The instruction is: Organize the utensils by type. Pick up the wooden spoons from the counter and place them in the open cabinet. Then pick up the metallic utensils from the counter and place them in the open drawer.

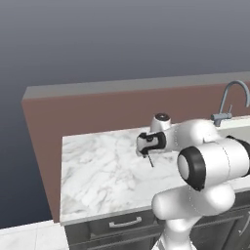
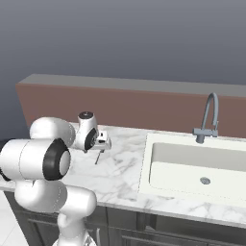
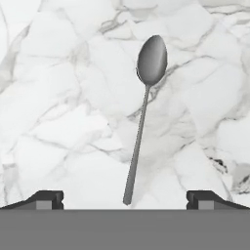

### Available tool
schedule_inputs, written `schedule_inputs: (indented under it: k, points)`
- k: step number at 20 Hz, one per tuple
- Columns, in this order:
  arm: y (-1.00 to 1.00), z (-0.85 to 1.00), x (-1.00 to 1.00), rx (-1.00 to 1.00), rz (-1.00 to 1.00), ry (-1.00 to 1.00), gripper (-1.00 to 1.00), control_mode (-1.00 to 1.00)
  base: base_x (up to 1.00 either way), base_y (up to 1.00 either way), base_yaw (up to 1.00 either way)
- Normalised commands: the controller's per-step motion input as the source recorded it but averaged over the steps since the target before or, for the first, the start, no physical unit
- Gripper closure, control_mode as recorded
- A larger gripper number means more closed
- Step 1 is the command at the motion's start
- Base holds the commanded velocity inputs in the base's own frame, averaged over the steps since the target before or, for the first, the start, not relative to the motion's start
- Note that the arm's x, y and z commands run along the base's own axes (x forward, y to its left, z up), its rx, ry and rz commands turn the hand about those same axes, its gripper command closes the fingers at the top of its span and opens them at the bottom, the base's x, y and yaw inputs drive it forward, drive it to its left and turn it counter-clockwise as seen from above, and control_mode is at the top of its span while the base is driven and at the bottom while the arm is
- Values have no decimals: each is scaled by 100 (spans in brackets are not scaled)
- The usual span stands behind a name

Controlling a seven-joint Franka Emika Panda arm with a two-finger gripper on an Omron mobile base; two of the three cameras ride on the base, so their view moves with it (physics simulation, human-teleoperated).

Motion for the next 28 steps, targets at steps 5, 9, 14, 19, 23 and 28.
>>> schedule_inputs:
  k: [5,9,14,19,23,28]
  points:
    - [-7,-34,26,-2,0,0,-100,-100,0,0,0]
    - [-6,-16,39,0,0,0,-100,-100,0,0,0]
    - [0,-14,32,0,0,0,-100,-100,0,0,0]
    - [0,-31,20,0,-1,2,-100,-100,0,0,0]
    - [0,-36,11,-1,-2,1,-100,-100,0,0,0]
    - [0,-21,25,0,0,0,-100,-100,0,0,0]
